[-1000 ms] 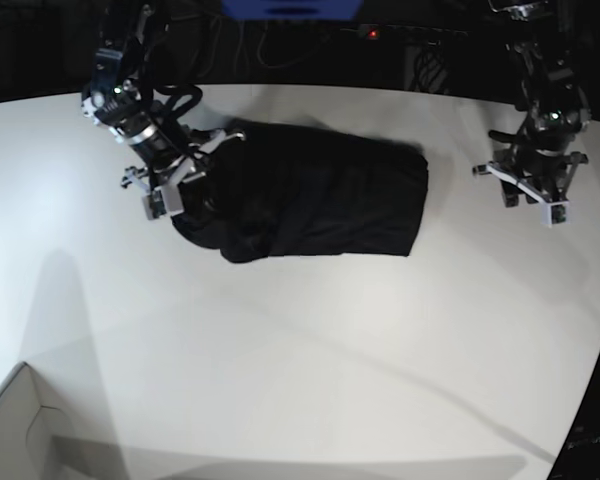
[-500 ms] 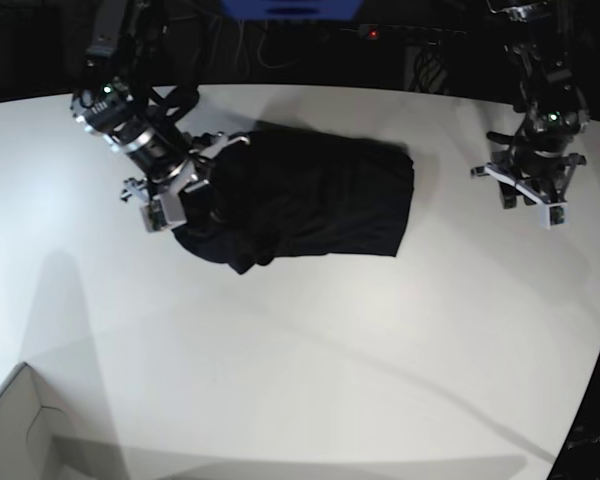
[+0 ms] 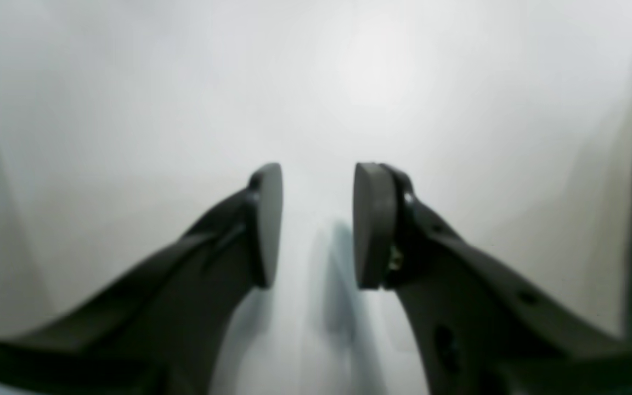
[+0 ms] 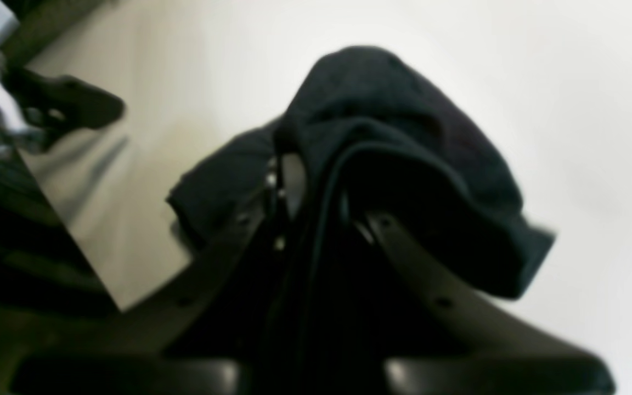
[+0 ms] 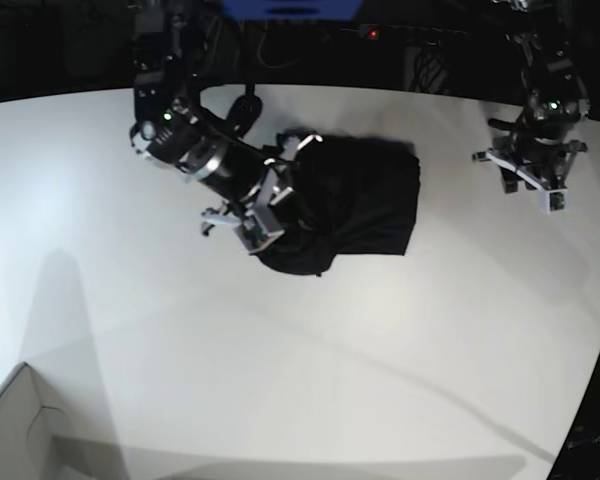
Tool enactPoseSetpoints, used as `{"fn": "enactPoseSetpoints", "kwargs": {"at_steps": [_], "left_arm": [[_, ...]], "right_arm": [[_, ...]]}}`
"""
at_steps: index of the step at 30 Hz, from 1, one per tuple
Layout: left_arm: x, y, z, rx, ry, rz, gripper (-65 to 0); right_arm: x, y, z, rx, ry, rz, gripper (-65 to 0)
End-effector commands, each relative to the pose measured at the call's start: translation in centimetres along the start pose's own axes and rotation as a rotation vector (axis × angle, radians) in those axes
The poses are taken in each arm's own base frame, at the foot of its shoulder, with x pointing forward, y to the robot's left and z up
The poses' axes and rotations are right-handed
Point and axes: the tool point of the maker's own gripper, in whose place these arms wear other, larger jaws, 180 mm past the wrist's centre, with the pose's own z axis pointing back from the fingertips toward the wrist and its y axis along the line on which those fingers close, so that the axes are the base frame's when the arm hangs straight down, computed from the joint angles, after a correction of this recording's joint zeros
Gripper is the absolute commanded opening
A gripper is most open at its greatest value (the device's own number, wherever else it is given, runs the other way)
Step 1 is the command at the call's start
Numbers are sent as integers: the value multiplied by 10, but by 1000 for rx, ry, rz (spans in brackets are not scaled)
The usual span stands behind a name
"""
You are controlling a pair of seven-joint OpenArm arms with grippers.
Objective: Layout the t-shirt on the table in an organized manner, then fold the t-shirt properly
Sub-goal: 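Grasp the bundle end with the right gripper and fold it over the shirt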
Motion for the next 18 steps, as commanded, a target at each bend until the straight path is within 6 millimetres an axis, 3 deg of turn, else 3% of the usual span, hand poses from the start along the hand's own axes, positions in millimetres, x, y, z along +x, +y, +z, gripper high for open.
{"fn": "enactPoseSetpoints", "kwargs": {"at_steps": [1, 9, 18], "left_arm": [[15, 4, 3, 6, -48, -10, -437], [18, -6, 0, -13, -51, -3, -442], [10, -60, -7, -139, -22, -67, -442]], "right_arm": [[24, 9, -5, 36, -79, 16, -650], [39, 27, -24, 99, -95, 51, -650], [50, 48, -30, 161, -114, 92, -650]]}}
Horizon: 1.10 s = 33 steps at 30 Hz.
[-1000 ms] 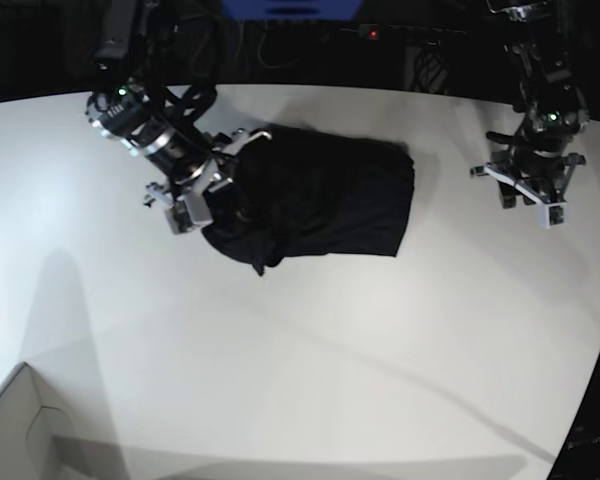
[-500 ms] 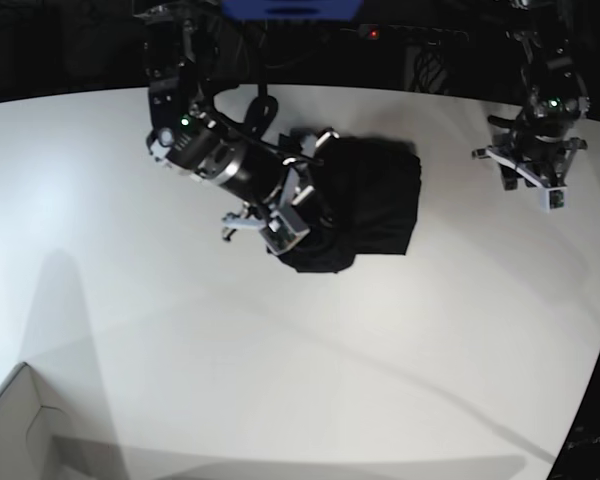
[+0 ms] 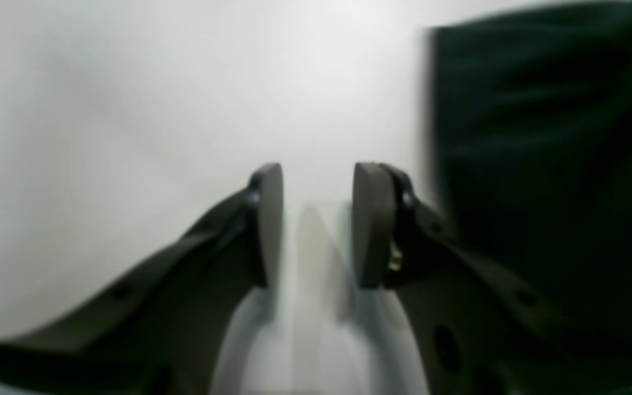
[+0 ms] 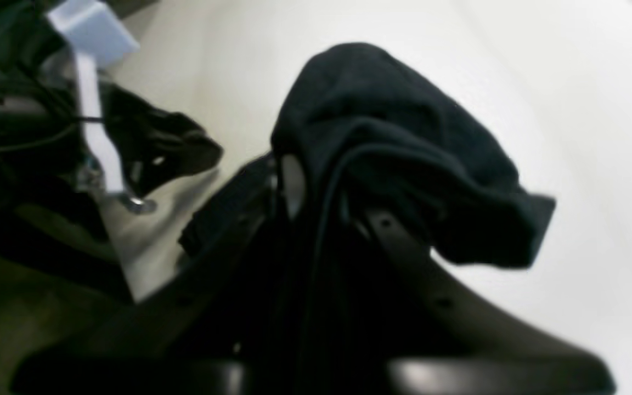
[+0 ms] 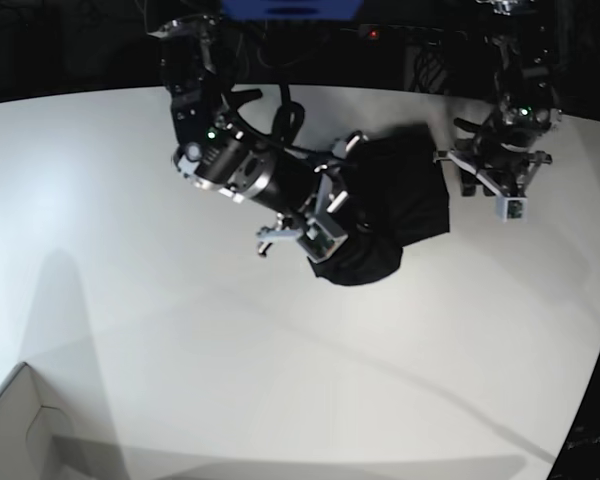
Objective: Layout the t-shirt on the table in an organized manner, then fold the t-shirt properly
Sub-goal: 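Grasp the bundle end with the right gripper and fold it over the shirt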
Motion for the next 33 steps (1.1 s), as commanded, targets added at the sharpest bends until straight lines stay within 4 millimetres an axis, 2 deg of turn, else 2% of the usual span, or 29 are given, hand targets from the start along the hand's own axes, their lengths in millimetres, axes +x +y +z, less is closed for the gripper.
{"fn": "enactPoseSetpoints", "kwargs": {"at_steps": [1, 7, 23, 26, 30, 33], "left_arm": [[12, 1, 2, 0, -39, -14, -442], [-18, 4, -9, 0, 41, 14, -442], [-40, 8, -1, 7, 83, 9, -442], [-40, 8, 3, 9, 80, 1, -442], [-38, 9, 4, 10, 75, -4, -442], [-38, 25, 8, 51, 71, 26, -442]], "right_arm": [[23, 5, -1, 20, -83, 6, -650], [25, 16, -4, 52, -84, 21, -650], [6, 64, -51, 248, 19, 81, -650], [-1, 67, -61, 248, 53, 69, -585], [-4, 80, -65, 273, 66, 80, -465], [-2, 81, -64, 277, 63, 83, -385]]}}
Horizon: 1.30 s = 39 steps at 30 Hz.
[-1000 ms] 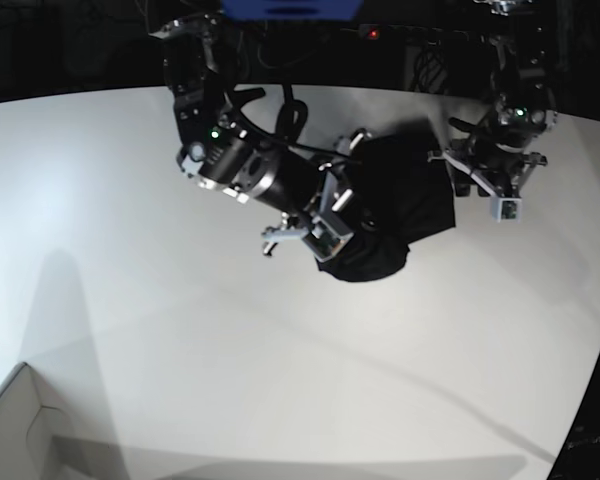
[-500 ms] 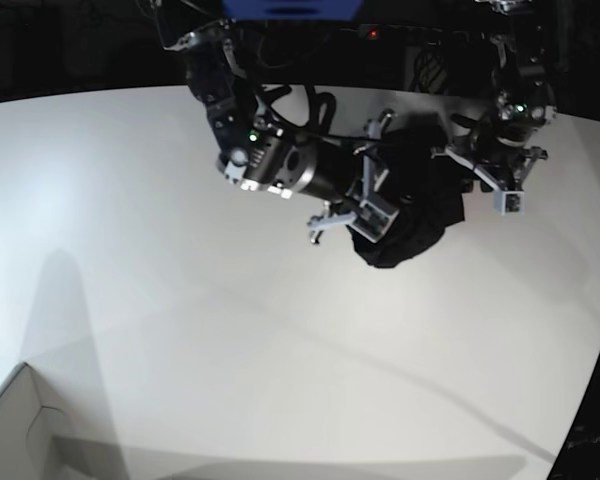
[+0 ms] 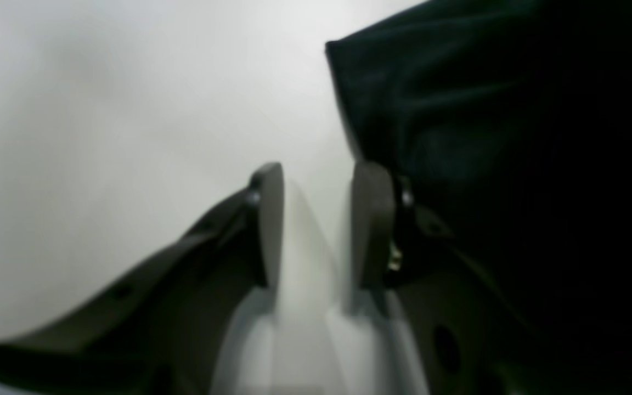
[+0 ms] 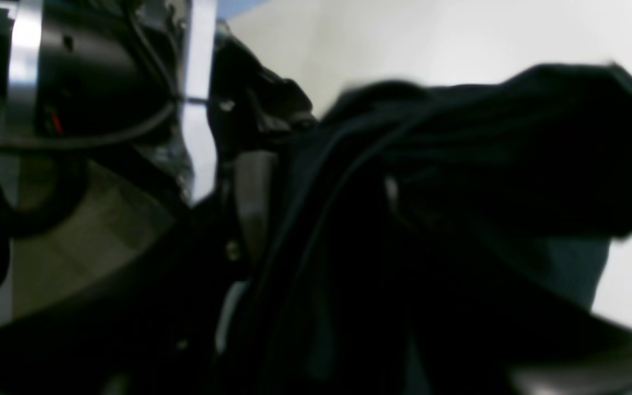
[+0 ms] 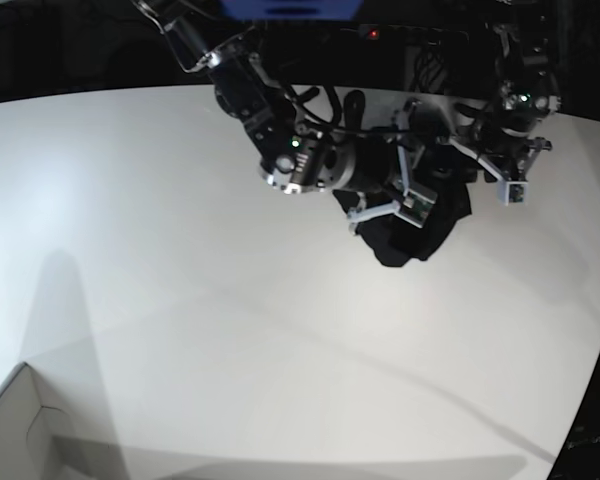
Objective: Layout the t-shirt on the table in an organized manner, then fold the t-shirt properly
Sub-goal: 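Grasp the bundle end with the right gripper and fold it over the shirt, then release the bundle with the right gripper and pull it back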
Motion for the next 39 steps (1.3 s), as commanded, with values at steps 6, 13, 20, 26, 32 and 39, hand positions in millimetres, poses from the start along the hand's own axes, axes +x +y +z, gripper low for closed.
{"fn": "enactPoseSetpoints", "kwargs": {"at_steps": [6, 13, 20, 26, 32, 39], "left_arm": [[-6, 47, 13, 121, 20, 49, -439], [-1, 79, 25, 201, -6, 91, -438], [16, 118, 53, 310, -78, 123, -438], [22, 138, 69, 371, -110, 142, -437], [22, 143, 72, 380, -116, 154, -437], [15, 135, 75, 312, -131, 225, -437]], "right_arm": [[29, 2, 4, 2, -92, 7, -264], [44, 6, 13, -6, -138, 27, -262], [42, -32, 33, -108, -153, 0, -263], [43, -72, 49, -203, -168, -29, -448], [25, -76, 30, -175, -113, -83, -650], [-2, -59, 1, -89, -12, -89, -650]]}}
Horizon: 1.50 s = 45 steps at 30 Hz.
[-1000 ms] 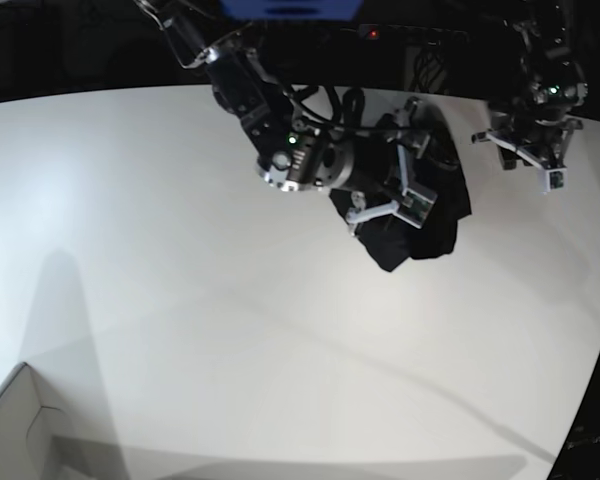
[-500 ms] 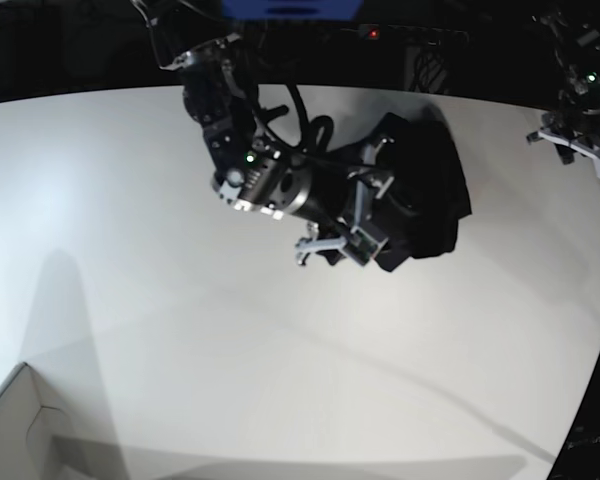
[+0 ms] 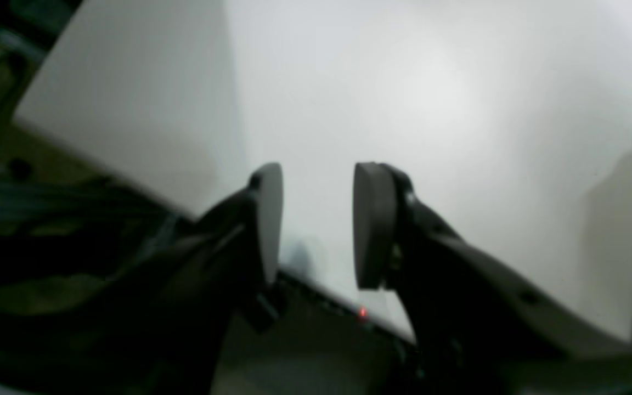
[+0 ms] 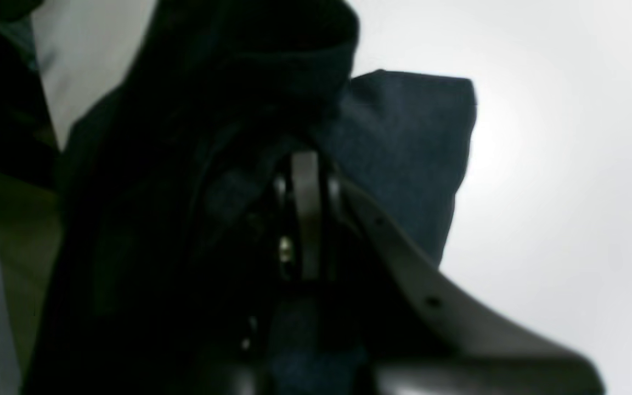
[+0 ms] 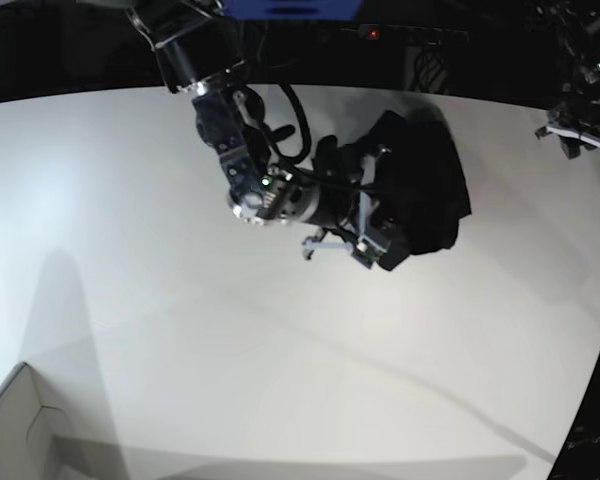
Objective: Layout the t-shirt on the table in an organized manner, then fold the t-shirt properly
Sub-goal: 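Release the bundle with the right gripper and pull it back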
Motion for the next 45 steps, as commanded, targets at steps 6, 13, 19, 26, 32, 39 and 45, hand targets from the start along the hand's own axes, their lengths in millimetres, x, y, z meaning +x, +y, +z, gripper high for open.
{"fn": "enactPoseSetpoints", "kwargs": {"at_steps": [6, 13, 19, 26, 32, 39, 45], "left_arm": [[15, 2, 5, -9, -52, -1, -437], [30, 14, 16, 29, -102, 13, -437], [41, 11, 21, 25, -132, 0, -437], [41, -2, 25, -54, -149, 79, -437], [43, -5, 25, -69, -156, 93, -437], [43, -3, 25, -65, -157, 98, -437], [42, -3, 26, -64, -156, 100, -437]], "right_arm": [[23, 63, -21, 161, -17, 142, -650], [44, 85, -12, 188, -80, 201, -650], [59, 56, 8, 95, -150, 136, -650], [30, 11, 33, -21, -127, 66, -650], [4, -26, 36, -95, -85, -33, -650], [-7, -67, 57, -204, -97, -117, -650], [5, -72, 73, -241, -140, -100, -650]]}}
